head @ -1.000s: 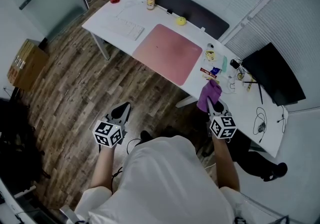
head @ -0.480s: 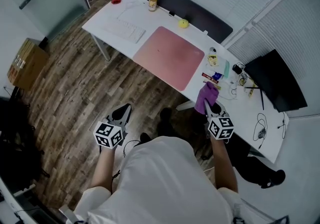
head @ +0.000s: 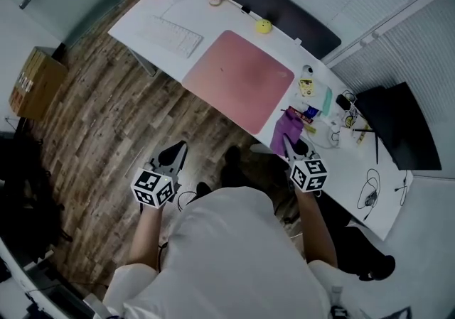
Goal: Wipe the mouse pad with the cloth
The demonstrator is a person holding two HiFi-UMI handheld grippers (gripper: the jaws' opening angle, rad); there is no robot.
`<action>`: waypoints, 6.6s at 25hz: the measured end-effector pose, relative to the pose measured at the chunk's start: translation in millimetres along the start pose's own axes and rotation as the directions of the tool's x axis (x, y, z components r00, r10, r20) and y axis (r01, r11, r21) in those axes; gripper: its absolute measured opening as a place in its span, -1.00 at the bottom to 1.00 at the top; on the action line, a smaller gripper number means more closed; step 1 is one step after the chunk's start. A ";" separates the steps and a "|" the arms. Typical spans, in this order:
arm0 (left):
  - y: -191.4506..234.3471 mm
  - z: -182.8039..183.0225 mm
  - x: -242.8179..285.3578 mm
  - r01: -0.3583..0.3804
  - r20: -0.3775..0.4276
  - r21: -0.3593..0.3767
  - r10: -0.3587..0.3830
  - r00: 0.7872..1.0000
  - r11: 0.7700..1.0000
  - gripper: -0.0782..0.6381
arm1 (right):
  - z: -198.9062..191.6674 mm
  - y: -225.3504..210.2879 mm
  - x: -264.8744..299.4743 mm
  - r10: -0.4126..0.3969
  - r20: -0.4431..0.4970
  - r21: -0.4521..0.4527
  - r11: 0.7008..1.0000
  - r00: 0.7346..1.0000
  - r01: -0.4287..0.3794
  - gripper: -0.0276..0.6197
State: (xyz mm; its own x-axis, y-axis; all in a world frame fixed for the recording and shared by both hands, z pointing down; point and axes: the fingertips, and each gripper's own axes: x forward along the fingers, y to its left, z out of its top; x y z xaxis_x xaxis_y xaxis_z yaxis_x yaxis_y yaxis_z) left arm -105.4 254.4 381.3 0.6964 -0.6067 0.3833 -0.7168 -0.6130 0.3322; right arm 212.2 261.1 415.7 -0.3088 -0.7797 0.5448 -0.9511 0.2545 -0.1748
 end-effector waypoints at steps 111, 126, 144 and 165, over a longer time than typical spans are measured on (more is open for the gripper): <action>79.4 -5.9 292.0 0.175 -0.308 -0.189 -0.228 0.924 0.966 -0.73 | -104.5 -166.5 306.0 0.057 -0.838 -0.328 0.741 0.542 -0.586 -0.68; 89.4 -15.6 293.2 0.186 -0.349 -0.179 -0.239 0.906 0.966 -0.73 | -77.8 -224.1 331.4 -0.060 -0.810 -0.418 0.756 0.583 -0.504 -0.68; 81.2 -15.8 308.7 0.236 -0.371 -0.153 -0.277 0.886 0.960 -0.73 | -43.2 -273.3 355.0 -0.220 -0.737 -0.537 0.764 0.639 -0.357 -0.68; 94.5 -27.0 307.4 0.199 -0.380 -0.180 -0.255 0.889 0.963 -0.73 | -7.0 -230.4 409.9 -0.356 -0.571 -0.716 0.657 0.740 -0.236 -0.68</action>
State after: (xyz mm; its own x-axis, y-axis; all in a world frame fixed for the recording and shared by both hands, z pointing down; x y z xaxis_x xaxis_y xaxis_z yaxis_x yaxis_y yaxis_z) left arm 40.0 23.7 553.9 0.7892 -0.1909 0.5837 -0.5579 -0.6202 0.5515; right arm 304.8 -113.2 685.0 0.1110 -0.3413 0.9334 -0.5504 0.7609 0.3437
